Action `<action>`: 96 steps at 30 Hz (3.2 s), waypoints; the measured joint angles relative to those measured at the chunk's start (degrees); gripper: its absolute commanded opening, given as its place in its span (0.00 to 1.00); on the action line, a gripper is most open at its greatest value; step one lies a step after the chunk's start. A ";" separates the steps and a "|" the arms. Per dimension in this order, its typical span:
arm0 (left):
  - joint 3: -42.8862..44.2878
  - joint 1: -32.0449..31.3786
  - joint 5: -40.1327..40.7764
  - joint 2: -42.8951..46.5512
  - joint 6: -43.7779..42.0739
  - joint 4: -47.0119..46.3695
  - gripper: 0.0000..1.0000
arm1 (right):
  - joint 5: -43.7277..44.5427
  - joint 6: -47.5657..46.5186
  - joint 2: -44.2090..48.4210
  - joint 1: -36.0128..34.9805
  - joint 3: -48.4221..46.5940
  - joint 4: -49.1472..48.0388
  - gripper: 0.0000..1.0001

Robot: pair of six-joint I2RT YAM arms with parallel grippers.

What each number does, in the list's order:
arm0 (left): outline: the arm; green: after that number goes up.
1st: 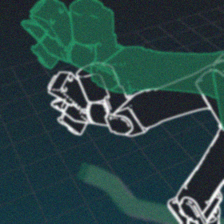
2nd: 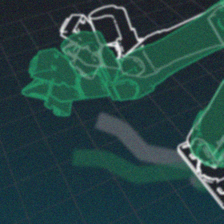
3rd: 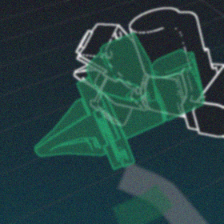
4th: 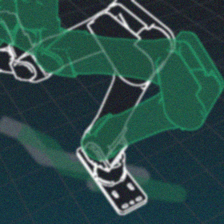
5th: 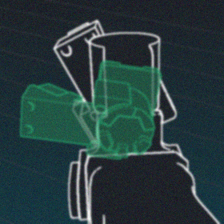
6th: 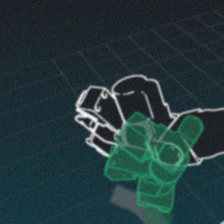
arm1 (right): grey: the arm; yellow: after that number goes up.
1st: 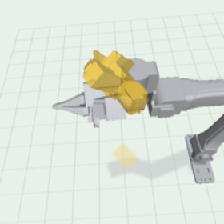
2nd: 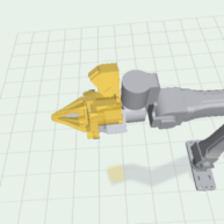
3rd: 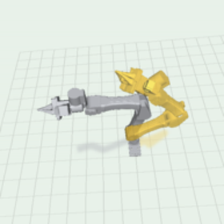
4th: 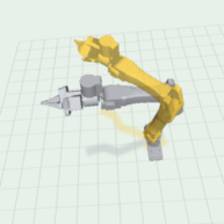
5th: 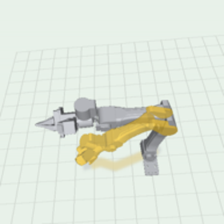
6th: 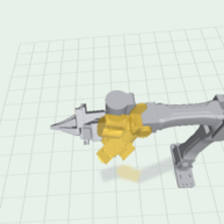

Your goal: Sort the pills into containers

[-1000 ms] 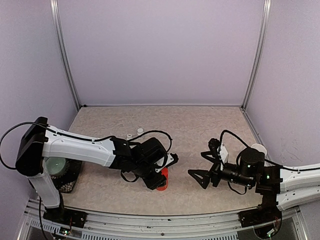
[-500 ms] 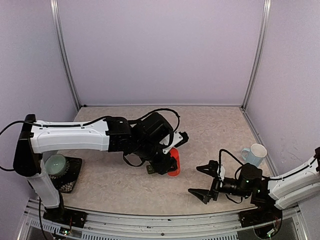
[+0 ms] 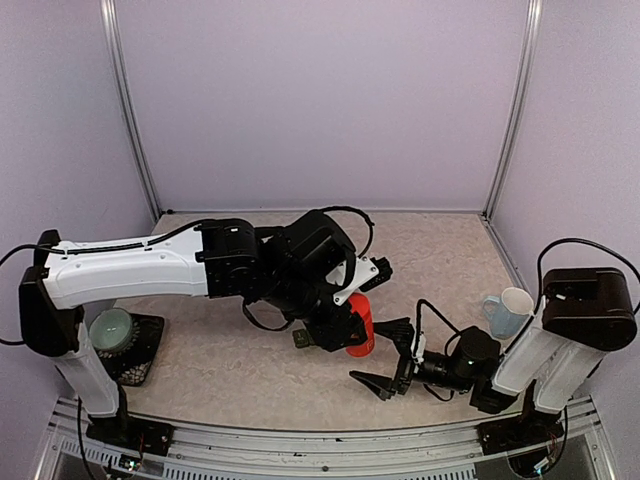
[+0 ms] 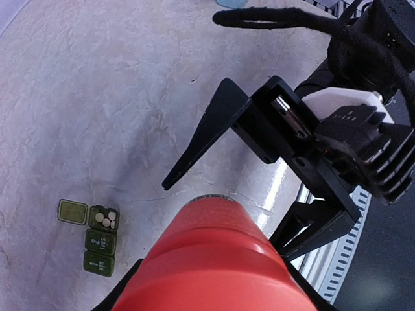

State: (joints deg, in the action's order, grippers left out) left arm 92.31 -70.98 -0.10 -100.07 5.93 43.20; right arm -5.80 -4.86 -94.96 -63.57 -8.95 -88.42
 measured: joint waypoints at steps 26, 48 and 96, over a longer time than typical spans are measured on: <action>-1.92 -0.74 2.12 2.25 2.71 -3.32 0.47 | -0.96 3.19 2.95 0.00 -5.14 -0.81 0.64; -2.64 -0.74 2.47 3.32 3.15 -4.26 0.47 | -0.17 3.21 2.60 0.00 -8.44 -0.87 0.68; 3.17 -1.57 7.26 8.68 5.09 -2.25 0.99 | 3.28 4.83 10.45 0.02 -7.61 2.54 0.38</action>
State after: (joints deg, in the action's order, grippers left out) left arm 95.48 -72.55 7.16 -91.39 11.03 40.95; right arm -2.52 -0.03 -84.51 -63.55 -16.56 -85.89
